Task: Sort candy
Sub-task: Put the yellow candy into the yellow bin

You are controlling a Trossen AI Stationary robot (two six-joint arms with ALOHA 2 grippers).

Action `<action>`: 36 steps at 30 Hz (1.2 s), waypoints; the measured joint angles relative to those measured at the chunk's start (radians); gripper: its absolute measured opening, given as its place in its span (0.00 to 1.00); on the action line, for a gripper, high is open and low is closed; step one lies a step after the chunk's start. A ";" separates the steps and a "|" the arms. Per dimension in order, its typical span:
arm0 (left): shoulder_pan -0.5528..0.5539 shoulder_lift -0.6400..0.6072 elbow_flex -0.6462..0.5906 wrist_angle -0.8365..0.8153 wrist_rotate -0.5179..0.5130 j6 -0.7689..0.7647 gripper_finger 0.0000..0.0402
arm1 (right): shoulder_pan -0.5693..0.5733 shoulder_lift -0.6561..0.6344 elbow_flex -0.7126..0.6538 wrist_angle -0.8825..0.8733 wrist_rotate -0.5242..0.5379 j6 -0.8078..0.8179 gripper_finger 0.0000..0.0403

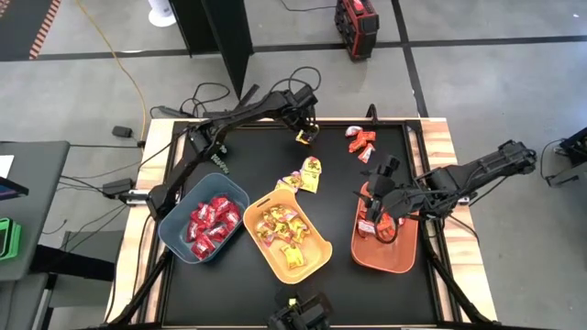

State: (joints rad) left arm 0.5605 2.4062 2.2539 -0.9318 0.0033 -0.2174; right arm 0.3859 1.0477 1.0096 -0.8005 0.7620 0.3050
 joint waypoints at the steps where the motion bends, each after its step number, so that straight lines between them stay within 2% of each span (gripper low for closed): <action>1: -0.003 0.000 0.000 0.000 0.007 0.002 0.63 | -0.001 0.000 0.000 0.001 0.000 0.000 0.71; 5: -0.013 0.000 0.000 -0.010 0.026 0.010 0.63 | -0.011 0.010 0.000 0.004 0.000 0.000 0.71; 9: -0.021 -0.028 0.004 -0.099 0.033 0.080 0.63 | -0.054 0.041 0.000 0.075 0.026 -0.049 0.71; 14: -0.036 -0.212 -0.001 -0.068 -0.011 0.143 0.63 | -0.177 0.100 0.001 0.224 0.005 -0.286 0.71; 21: -0.078 -0.429 -0.022 -0.068 -0.087 0.218 0.63 | -0.452 0.179 0.061 0.337 -0.323 -0.479 0.71; 26: -0.124 -0.552 -0.019 -0.093 -0.133 0.253 0.63 | -0.653 0.315 0.157 0.338 -0.504 -0.539 0.71; 30: -0.176 -0.610 -0.022 -0.118 -0.159 0.263 0.63 | -0.773 0.481 0.272 0.303 -0.597 -0.566 0.71; 36: -0.254 -0.683 -0.021 -0.173 -0.227 0.274 0.63 | -0.885 0.753 0.495 0.133 -0.703 -0.637 0.71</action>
State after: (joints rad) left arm 0.3061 1.7234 2.2333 -1.1051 -0.2233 0.0563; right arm -0.4989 1.8004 1.5047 -0.6673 0.0590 -0.3316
